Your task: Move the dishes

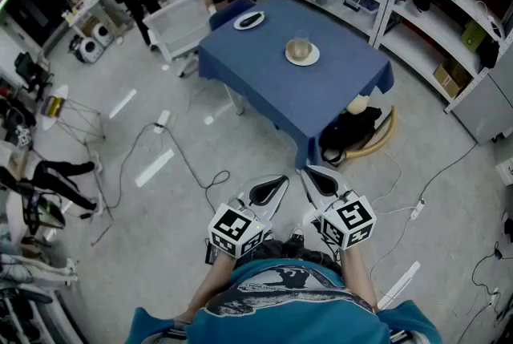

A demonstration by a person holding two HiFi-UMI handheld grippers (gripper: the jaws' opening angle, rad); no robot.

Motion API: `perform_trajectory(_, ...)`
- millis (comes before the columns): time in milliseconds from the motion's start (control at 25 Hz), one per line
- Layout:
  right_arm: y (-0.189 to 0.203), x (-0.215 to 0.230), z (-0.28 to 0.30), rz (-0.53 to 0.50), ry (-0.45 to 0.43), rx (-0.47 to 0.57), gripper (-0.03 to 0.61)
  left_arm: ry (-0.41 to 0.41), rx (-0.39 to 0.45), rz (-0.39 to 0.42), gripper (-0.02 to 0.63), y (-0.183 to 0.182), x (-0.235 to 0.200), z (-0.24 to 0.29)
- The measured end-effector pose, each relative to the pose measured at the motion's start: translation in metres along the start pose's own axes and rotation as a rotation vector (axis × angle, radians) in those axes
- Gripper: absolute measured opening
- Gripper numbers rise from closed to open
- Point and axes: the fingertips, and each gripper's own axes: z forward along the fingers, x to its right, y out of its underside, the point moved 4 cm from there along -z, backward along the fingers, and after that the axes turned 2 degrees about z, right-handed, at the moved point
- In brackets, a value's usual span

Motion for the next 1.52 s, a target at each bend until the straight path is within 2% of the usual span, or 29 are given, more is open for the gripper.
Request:
perform_trajectory(400,0.007,-0.041,0.014,-0.014,0.015,-0.014,0.003,-0.003,-0.002,-0.006,0.014,0.008,-0.019,-0.04)
perform_trajectory(640,0.006,-0.058,0.02,0.044,0.016,0.028,0.003,0.023,-0.004,-0.01,0.014,0.012,-0.023,-0.056)
perform_trajectory(1080,0.03,-0.095,0.037,0.05,0.033,-0.021,0.003,0.05,-0.003,-0.027,0.012,0.031,-0.042,-0.089)
perform_trajectory(1520,0.035,-0.09,0.039,0.048,0.076,-0.065,0.003,0.068,0.01,-0.062,0.012,0.038,-0.056,-0.087)
